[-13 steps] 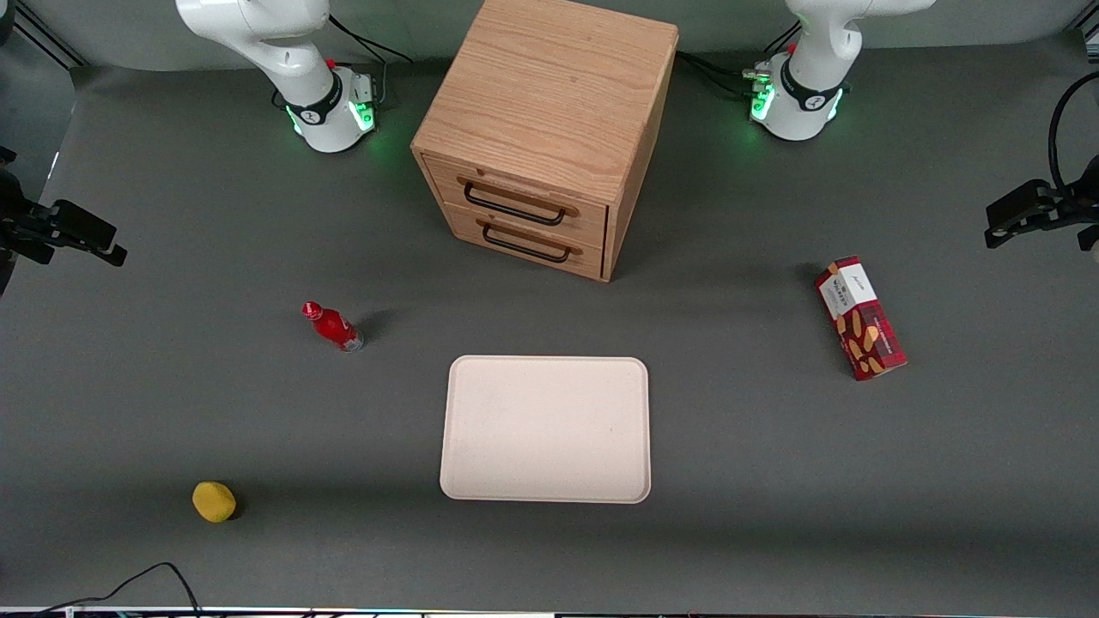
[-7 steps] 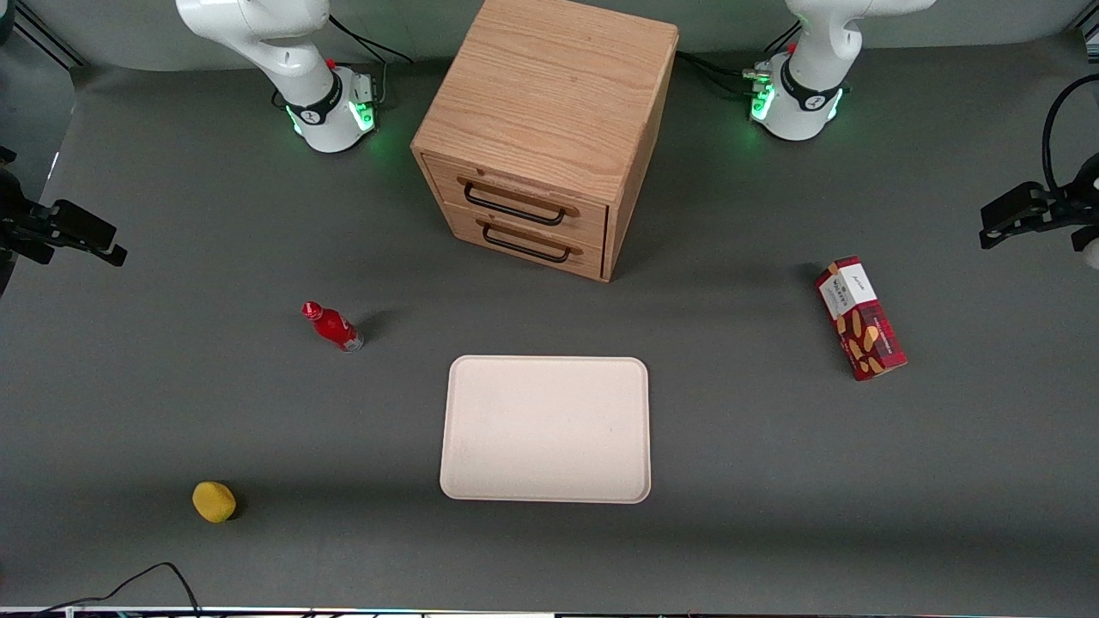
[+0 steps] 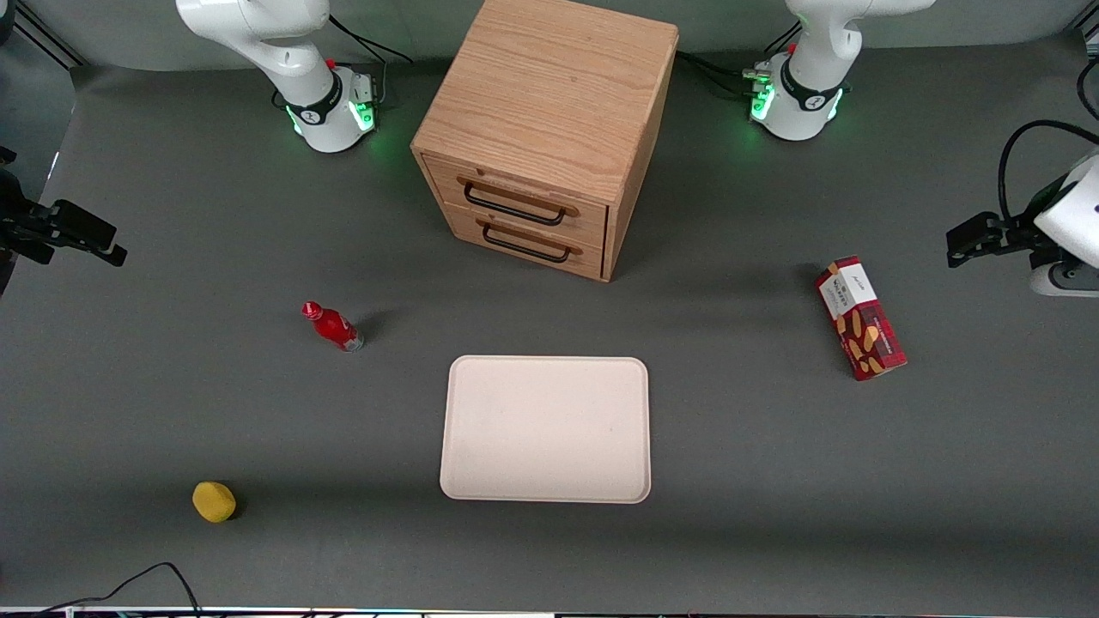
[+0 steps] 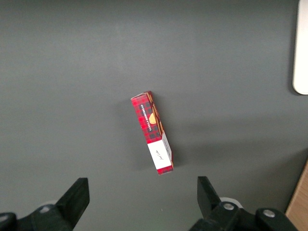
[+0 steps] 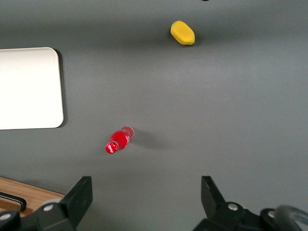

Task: Place red cookie box on tray
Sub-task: 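Move the open left gripper down over the red plaid cookie box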

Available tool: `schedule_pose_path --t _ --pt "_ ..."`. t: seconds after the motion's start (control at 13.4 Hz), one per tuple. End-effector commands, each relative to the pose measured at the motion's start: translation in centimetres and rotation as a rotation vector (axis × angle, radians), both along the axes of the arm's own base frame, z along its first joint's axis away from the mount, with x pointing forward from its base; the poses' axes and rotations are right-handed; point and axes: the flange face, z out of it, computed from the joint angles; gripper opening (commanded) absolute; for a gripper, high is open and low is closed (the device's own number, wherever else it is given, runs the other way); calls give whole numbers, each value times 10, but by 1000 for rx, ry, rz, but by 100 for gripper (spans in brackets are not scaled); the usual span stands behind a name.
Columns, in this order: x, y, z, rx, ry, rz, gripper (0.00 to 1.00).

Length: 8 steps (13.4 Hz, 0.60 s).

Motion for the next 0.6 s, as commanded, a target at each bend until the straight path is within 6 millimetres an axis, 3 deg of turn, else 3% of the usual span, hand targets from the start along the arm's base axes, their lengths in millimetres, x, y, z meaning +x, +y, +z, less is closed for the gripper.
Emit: schedule_pose_path --t 0.0,0.22,0.52 --pt "-14 8 -36 1 -25 53 100" --pt "-14 18 -88 -3 -58 86 100" --pt "-29 26 -174 -14 -129 132 100"
